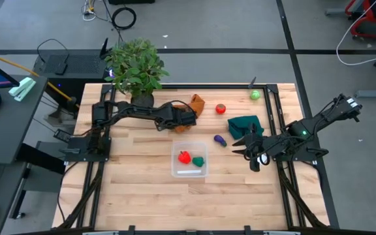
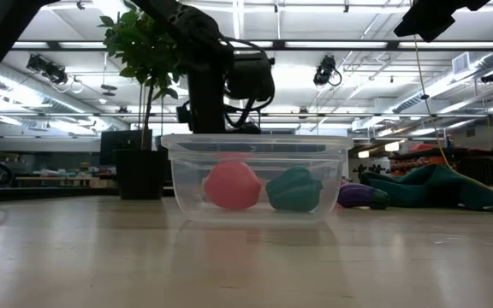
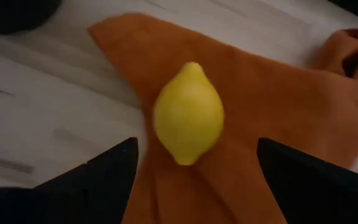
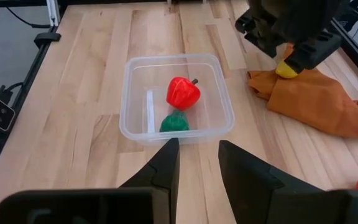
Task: Pick and placing Produce into tupperware
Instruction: Put the lemon into the transparent bin
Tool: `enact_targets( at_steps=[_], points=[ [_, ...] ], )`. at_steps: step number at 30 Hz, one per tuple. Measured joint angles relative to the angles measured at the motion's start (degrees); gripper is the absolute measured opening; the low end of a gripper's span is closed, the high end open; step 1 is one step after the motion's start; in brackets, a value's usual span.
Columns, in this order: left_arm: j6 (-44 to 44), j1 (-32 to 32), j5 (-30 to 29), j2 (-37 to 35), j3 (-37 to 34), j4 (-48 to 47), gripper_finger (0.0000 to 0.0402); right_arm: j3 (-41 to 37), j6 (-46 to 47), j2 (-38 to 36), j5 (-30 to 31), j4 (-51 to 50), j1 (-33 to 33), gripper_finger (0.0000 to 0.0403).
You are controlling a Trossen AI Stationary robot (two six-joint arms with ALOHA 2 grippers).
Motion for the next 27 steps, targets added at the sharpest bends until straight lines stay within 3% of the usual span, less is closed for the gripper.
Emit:
enact_targets(
  at_steps=[8,27],
  points=[
    [-0.3,1.2,-3.2,1.3,0.2,0.3,0.0337,0.0,0.2,0.0,0.0,0.0,0.0,0.0077],
    [1.8,3.1,-0.2,3.8,0.1,2.3,0.0337,0.0,1.0,0.0,0.0,-0.3,0.0,0.0077]
  ],
)
